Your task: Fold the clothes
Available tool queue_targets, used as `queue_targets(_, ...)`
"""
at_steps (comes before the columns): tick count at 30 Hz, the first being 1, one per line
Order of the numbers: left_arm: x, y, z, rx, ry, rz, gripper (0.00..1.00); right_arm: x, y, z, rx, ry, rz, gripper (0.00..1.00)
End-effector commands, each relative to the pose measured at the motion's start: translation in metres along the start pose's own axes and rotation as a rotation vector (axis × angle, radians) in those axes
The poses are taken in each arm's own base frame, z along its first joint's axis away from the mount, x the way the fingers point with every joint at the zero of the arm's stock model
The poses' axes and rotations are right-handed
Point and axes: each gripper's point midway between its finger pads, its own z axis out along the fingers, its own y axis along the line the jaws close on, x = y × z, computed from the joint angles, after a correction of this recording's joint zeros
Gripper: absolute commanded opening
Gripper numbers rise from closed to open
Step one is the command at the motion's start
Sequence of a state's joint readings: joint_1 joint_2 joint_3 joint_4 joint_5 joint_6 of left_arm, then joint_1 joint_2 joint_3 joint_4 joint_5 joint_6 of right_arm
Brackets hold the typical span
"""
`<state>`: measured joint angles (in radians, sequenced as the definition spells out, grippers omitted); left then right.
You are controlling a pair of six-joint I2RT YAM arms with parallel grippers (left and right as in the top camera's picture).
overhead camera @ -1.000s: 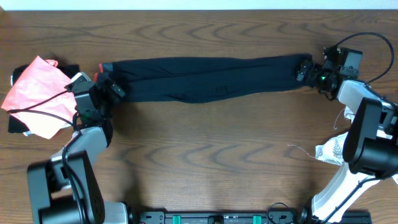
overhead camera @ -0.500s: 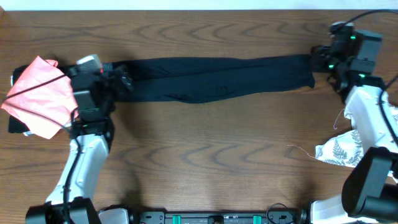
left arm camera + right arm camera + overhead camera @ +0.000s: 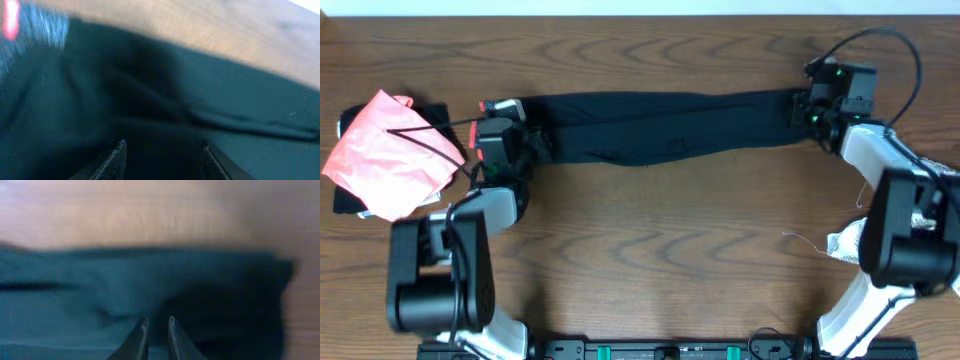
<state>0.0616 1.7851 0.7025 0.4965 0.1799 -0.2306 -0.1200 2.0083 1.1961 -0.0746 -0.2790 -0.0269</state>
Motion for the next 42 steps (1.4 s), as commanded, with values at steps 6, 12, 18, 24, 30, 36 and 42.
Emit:
queue_targets(6,0.047,0.02,0.01,-0.064,0.167,-0.01,0.48,0.089,-0.015,0.032,0.044,0.274,0.056,0.25)
queue_targets(12,0.063,0.024,0.006,-0.083,0.234,-0.02,0.57,0.149,-0.026,0.005,0.141,0.534,0.126,0.19)
queue_targets(18,0.099,0.033,-0.011,-0.132,0.395,-0.048,0.67,0.19,-0.049,-0.031,0.297,0.724,0.226,0.19)
queue_targets(24,0.138,0.042,-0.037,-0.189,0.585,-0.072,0.8,0.222,-0.059,-0.059,0.369,0.85,0.32,0.2)
queue_targets(30,0.151,0.049,-0.049,-0.222,0.653,-0.093,0.84,0.259,-0.069,-0.079,0.418,0.921,0.424,0.2)
queue_targets(36,0.147,0.058,-0.049,-0.236,0.64,-0.121,0.86,0.283,-0.074,-0.093,0.426,0.966,0.497,0.2)
queue_targets(42,0.113,0.044,-0.051,-0.17,0.533,-0.111,0.89,0.28,-0.07,-0.086,0.383,0.932,0.529,0.19)
